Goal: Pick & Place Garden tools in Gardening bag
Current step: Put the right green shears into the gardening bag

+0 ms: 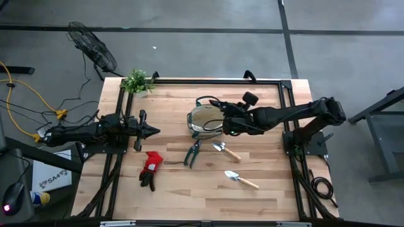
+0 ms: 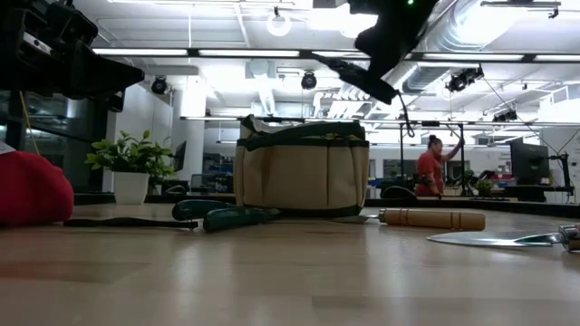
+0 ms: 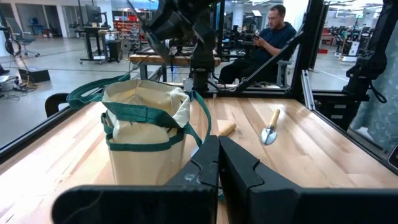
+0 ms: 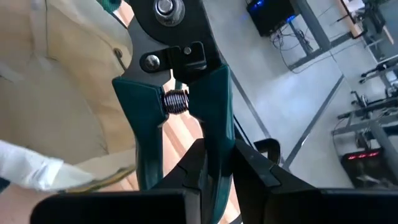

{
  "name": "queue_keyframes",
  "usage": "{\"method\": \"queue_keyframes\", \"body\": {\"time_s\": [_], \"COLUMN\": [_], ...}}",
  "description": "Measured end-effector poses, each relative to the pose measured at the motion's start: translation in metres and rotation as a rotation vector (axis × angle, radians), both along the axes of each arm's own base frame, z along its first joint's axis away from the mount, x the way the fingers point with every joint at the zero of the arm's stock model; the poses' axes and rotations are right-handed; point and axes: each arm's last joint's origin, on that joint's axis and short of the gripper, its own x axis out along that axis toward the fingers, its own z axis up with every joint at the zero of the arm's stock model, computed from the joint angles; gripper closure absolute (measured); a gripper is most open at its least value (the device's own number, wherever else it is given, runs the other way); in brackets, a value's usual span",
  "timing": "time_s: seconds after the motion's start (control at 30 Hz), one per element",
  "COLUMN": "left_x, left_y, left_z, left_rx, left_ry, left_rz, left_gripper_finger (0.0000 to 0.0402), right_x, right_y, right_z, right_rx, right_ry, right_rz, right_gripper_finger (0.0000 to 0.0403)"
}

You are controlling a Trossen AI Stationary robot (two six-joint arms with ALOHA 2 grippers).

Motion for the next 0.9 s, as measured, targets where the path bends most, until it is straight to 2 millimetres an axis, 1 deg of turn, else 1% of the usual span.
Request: {"method": "queue_keyframes", "body": {"time_s": [0.17, 0.33, 0.53, 0.7, 0.9], "left_x": [0.000, 0.000, 0.000, 0.000, 0.000], "left_y": [0.000, 0.000, 0.000, 0.000, 0.000], "left_z": [0.000, 0.000, 0.000, 0.000, 0.000], "left_rx": [0.000, 0.000, 0.000, 0.000, 0.000], "left_ry": [0.000, 0.000, 0.000, 0.000, 0.000], "left_rz": [0.000, 0.000, 0.000, 0.000, 0.000], "left_gripper_finger": [0.0401, 0.0401, 0.0401, 0.0401, 0.0401], "right_x": [0.009, 0.018, 0.026, 0.035, 0.048], "right_y": [-0.001, -0.004, -0.010, -0.014, -0.015], "right_z": [-0.002, -0.002, 0.000, -0.011, -0.019], "right_rx": [-0.027, -0.071, -0.168, -0.206, -0.355], "right_ry": [0.079, 0.212, 0.382, 0.542, 0.746], "right_rz": [0.044, 0.106, 0.144, 0.213, 0.267], "right_gripper_finger": [0.0363, 0.0363, 0.0363, 0.0363, 0.0363]}}
